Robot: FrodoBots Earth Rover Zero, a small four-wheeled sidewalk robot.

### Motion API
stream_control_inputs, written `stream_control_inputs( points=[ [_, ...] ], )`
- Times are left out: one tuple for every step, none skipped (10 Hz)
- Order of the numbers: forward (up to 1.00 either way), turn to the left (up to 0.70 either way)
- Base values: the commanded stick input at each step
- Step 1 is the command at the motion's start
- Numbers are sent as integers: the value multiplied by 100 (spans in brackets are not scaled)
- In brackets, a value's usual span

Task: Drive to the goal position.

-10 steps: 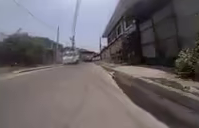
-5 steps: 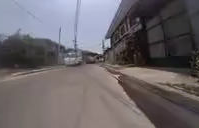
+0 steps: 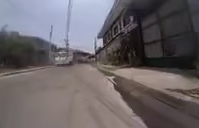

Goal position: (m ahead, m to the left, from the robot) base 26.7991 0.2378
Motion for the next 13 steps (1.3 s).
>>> stream_control_inputs(
  points=[
    [100,0],
    [100,0],
    [100,0],
    [100,0],
    [100,0],
    [100,0],
    [100,0],
    [100,0],
    [100,0],
    [100,0],
    [100,0],
    [100,0],
    [100,0]
  ],
)
